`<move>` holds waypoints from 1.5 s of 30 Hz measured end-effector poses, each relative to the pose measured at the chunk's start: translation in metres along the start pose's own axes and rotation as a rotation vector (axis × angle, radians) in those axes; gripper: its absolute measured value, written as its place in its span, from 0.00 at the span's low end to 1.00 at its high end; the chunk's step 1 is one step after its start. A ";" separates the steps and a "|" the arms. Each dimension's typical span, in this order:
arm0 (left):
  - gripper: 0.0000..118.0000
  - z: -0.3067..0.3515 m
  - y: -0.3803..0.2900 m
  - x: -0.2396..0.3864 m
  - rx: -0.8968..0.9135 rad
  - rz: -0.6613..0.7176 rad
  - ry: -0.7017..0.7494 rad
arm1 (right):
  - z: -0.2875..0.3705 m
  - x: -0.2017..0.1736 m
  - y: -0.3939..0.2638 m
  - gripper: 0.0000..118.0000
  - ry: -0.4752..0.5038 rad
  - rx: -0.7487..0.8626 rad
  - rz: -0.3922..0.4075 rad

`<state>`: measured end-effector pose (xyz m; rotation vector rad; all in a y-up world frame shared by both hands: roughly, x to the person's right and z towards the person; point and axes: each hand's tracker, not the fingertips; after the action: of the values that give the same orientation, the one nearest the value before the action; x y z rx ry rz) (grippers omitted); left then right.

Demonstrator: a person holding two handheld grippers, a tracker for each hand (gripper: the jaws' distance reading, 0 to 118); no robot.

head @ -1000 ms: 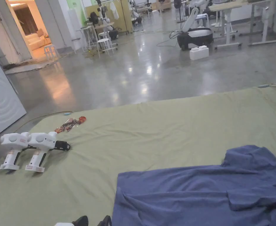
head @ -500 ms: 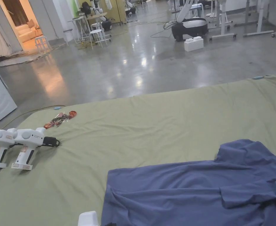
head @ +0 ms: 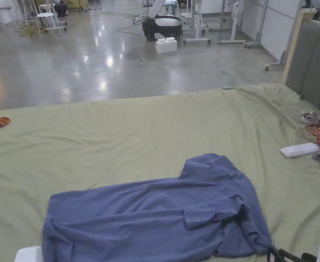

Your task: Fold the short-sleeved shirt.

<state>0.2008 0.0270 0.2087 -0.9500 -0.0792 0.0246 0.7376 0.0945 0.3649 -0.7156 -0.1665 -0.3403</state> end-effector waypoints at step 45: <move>0.66 0.158 -0.127 -0.062 0.133 0.178 -0.051 | 0.047 0.027 -0.075 0.36 -0.169 -0.147 0.056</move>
<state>0.1245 0.0780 0.4004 -0.8214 -0.0388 0.2159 0.7340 0.0666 0.4527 -0.8929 -0.2828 -0.2398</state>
